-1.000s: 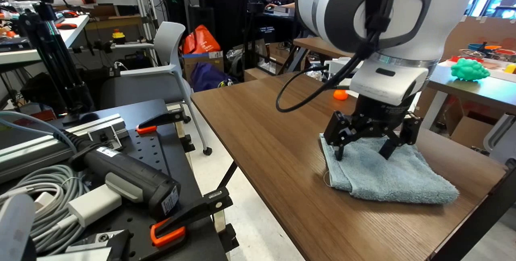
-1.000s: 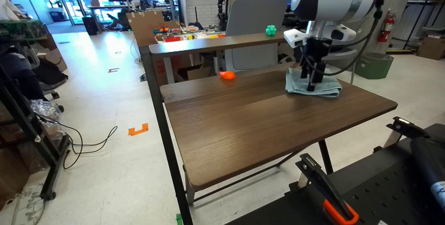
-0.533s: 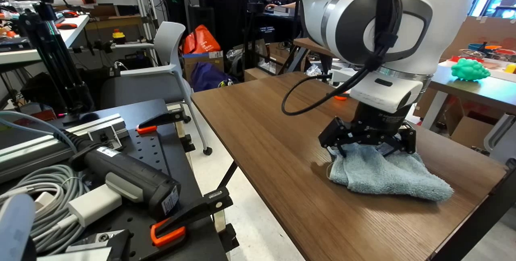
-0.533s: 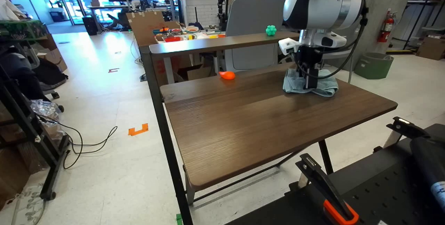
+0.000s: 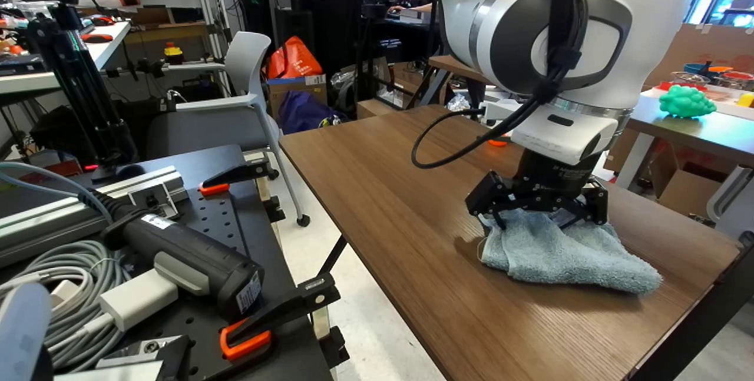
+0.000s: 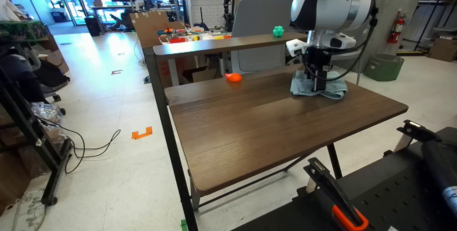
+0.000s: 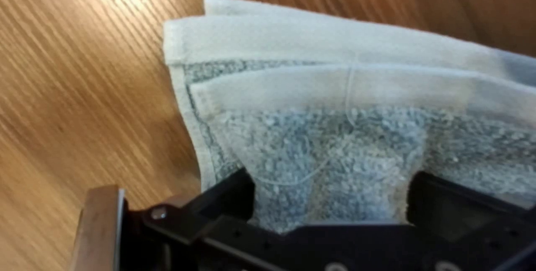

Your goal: Wipe the table with the cloth

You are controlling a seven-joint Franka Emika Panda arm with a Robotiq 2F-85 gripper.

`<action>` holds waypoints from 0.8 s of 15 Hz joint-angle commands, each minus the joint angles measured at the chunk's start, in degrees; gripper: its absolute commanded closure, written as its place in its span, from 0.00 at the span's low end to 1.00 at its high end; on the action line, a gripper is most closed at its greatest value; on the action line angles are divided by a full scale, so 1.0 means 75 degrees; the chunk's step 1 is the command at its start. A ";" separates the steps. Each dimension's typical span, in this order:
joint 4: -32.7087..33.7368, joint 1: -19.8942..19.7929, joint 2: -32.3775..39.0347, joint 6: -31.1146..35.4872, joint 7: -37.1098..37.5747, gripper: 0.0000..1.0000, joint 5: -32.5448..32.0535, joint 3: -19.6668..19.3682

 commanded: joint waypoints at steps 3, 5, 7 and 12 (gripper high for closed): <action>0.0087 0.0225 0.0293 -0.0152 0.0209 0.00 -0.0180 -0.0008; -0.0118 0.0417 0.0397 -0.0352 0.0024 0.00 -0.0507 -0.0045; -0.0708 0.0647 0.0254 0.0035 -0.0136 0.00 -0.0900 -0.0066; -0.2042 0.1082 -0.0546 0.0638 -0.0764 0.00 -0.1651 0.0023</action>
